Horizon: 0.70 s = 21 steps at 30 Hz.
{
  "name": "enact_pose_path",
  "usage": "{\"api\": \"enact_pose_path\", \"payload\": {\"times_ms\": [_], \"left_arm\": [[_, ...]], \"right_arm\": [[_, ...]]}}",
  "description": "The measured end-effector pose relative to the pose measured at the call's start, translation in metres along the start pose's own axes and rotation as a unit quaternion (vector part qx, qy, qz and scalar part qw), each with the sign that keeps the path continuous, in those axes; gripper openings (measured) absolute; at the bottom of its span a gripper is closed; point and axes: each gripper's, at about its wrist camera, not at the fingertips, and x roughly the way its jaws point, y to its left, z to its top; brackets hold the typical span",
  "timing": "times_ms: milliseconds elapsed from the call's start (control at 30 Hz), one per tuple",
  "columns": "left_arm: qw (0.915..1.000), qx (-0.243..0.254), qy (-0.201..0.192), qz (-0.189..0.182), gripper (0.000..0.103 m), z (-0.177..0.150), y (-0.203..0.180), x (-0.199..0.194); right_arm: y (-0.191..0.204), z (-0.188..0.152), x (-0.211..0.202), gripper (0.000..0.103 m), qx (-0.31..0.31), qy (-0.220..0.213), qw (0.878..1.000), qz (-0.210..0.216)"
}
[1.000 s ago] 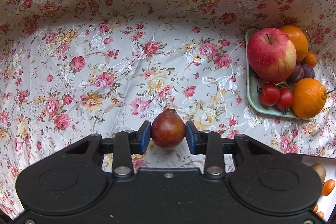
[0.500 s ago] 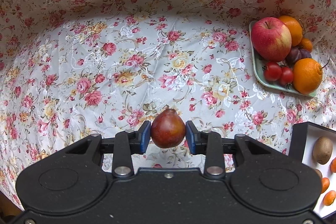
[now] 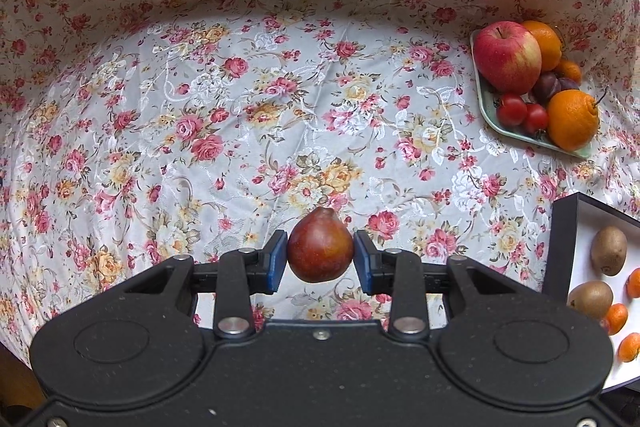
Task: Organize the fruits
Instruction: 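Carry the red plum with the left tool toward the box while the right carries the purple plum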
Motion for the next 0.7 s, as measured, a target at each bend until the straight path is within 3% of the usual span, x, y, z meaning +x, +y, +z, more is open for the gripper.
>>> {"api": "enact_pose_path", "payload": {"times_ms": [367, 700], "left_arm": [[0.9998, 0.004, -0.008, -0.015, 0.044, -0.014, -0.01, -0.013], [0.9982, 0.05, -0.011, -0.031, 0.044, -0.031, -0.051, -0.02]], "right_arm": [[-0.024, -0.004, -0.017, 0.038, 0.035, -0.016, 0.999, 0.003], [-0.085, 0.013, -0.042, 0.038, 0.117, -0.058, 0.991, -0.009]]}}
